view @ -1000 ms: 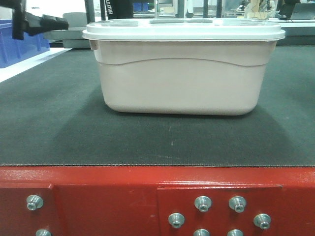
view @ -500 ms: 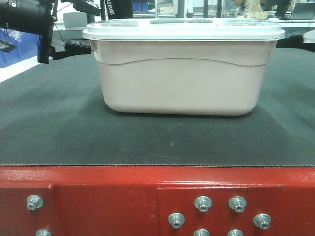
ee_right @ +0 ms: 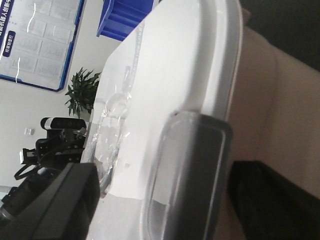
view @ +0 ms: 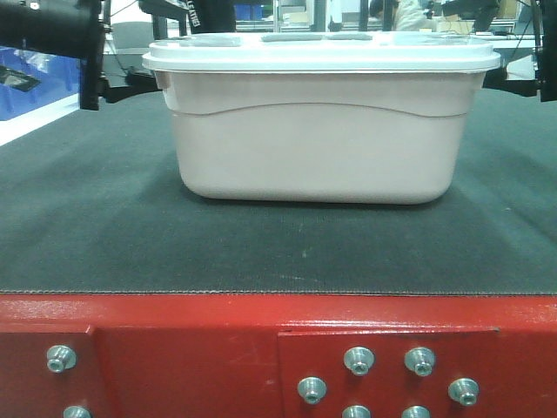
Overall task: Grab white bin and place on right shelf
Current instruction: 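Lower both grippers onto the lid's grey side clips and close, then lift the pink bin off the mat with both grippers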
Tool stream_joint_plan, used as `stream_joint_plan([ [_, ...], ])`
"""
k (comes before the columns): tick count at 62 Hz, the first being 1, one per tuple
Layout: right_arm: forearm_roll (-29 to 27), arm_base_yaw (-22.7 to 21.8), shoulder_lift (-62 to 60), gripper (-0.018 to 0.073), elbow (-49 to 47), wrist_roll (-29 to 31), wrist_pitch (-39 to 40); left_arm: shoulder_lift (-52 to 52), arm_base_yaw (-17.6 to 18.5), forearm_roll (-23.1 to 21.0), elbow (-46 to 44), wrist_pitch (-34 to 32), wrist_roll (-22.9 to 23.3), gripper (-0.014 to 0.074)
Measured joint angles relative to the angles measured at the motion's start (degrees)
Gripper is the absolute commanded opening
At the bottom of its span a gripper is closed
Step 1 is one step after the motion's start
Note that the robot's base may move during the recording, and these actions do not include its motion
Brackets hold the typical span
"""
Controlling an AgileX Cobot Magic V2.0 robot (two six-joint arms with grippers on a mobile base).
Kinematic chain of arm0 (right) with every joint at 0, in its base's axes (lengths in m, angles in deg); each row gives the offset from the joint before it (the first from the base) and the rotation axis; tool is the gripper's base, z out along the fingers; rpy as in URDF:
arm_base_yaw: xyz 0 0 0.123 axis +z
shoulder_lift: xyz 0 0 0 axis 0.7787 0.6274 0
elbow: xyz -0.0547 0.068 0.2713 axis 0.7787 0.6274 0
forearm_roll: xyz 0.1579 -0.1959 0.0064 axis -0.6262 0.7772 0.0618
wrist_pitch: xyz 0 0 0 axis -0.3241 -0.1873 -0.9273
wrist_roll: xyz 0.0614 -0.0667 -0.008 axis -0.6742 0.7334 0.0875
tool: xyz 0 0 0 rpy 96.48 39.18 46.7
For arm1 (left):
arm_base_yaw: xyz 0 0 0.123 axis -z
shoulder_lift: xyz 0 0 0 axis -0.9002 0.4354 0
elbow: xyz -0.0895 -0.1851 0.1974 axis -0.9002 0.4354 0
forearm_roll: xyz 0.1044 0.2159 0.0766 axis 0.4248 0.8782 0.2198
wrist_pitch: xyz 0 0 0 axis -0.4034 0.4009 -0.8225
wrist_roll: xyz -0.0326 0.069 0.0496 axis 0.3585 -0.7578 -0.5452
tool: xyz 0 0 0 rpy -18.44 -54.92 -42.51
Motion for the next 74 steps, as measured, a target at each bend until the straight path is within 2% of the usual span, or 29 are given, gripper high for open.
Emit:
stream_joint_plan([
  [8,-0.24,0.00,0.00,0.0604,0.00,0.22,0.20,0.00,0.75,0.00,0.00,-0.45,-0.04,0.0407],
  [14,-0.35,0.00,0.00,0.0514,0.00,0.36,0.39,0.00,0.80,0.00,0.00,-0.59,-0.04,0.0357],
  [26,-0.22,0.00,0.09,0.0229,0.00,0.36,1.60,0.00,0.80,0.00,0.00,-2.15,-0.13,0.0123],
  [35,-0.92,-0.21,0.13,0.0050,0.00,-0.14,2.18,0.00,0.56,-1.25,0.00,-2.67,0.50,-0.0125],
  [56,-0.96,-0.21,-0.50,0.0055,0.00,-0.14,2.71,0.00,0.30,-3.85,-0.37,0.16,0.01,-0.0118],
  [68,-0.96,-0.33,-6.76,0.0055,0.00,0.75,3.66,-1.44,0.03,-4.31,-0.79,2.20,-1.43,-0.0118],
  [74,-0.86,-0.65,-11.98,0.0055,0.00,1.84,4.10,-5.32,0.03,-3.67,-0.79,2.20,-2.09,-0.0118],
])
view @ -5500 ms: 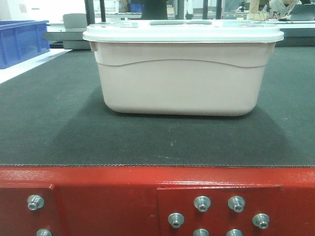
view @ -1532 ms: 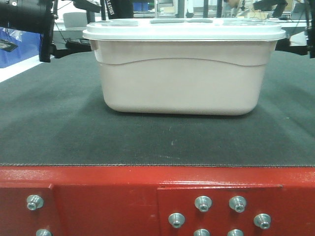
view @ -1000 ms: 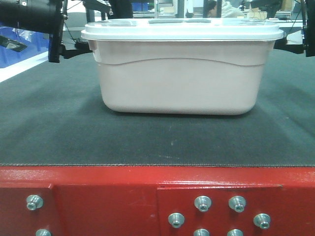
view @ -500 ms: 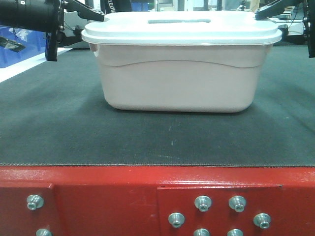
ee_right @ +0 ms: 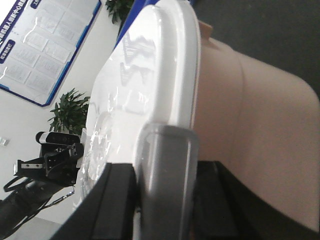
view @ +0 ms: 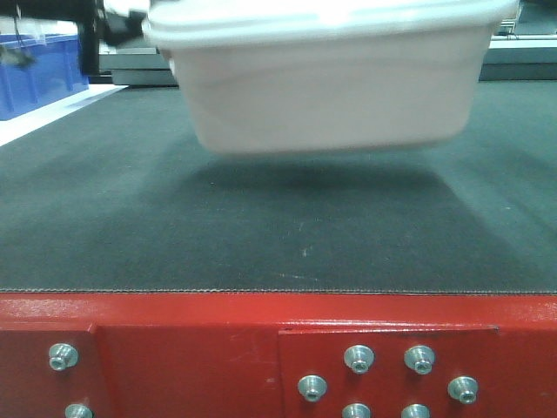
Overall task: Grab white bin and place on right shelf
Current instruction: 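Lift the pink bin off the mat with both grippers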
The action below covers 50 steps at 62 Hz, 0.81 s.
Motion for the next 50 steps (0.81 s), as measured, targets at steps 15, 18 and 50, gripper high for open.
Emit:
stream_joint_plan([
  [15,0.00,-0.44,-10.53,0.0055,0.83,0.55,0.47,-9.97,-0.27,5.78,-0.33,-1.17,-0.10,-0.0118],
  [18,0.00,-0.44,-11.88,0.0055,1.65,0.55,0.76,-11.32,-0.37,6.37,-0.33,-1.40,-0.10,-0.0118],
  [50,0.45,-0.44,-22.16,0.0055,15.15,5.37,1.95,-24.44,-0.53,15.87,-0.33,-2.62,-0.10,-0.0118],
])
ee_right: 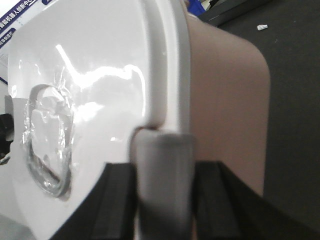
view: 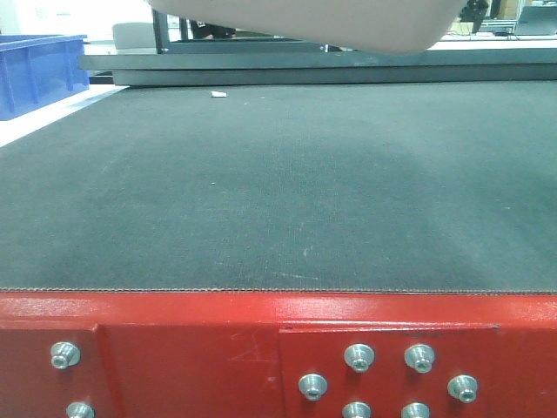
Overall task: Grab white bin and place on right shelf
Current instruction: 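Lift the pink bin off the mat with both grippers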
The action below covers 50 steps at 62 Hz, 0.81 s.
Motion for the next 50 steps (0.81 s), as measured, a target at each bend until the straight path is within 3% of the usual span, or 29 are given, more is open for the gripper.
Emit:
stream_joint_plan([
  [50,2.34,0.00,0.00,0.0055,1.15,1.08,0.05,-0.39,0.00,1.94,-0.12,0.72,-0.31,-0.0118],
])
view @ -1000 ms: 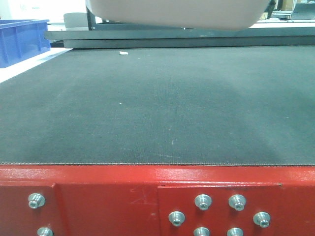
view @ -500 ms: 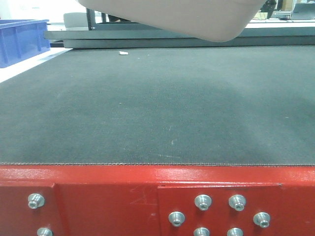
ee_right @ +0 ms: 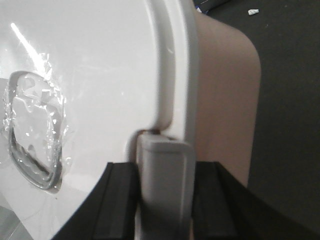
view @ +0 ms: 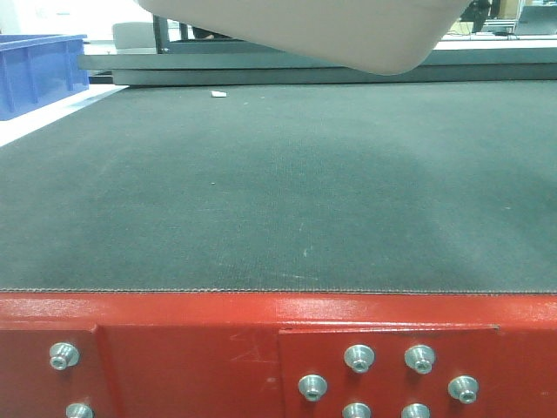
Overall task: Grab white bin and place on right shelf
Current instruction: 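Lift the pink bin off the mat with both grippers, then hold the bin raised with both grippers while driving to the shelf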
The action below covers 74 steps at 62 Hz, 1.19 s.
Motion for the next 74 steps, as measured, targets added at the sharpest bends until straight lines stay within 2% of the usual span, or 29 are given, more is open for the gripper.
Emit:
stream_joint_plan([
  [74,0.00,0.00,0.00,0.0055,0.00,0.13,0.00,0.00,0.00,0.10,0.00,0.20,-0.05,-0.0118],
])
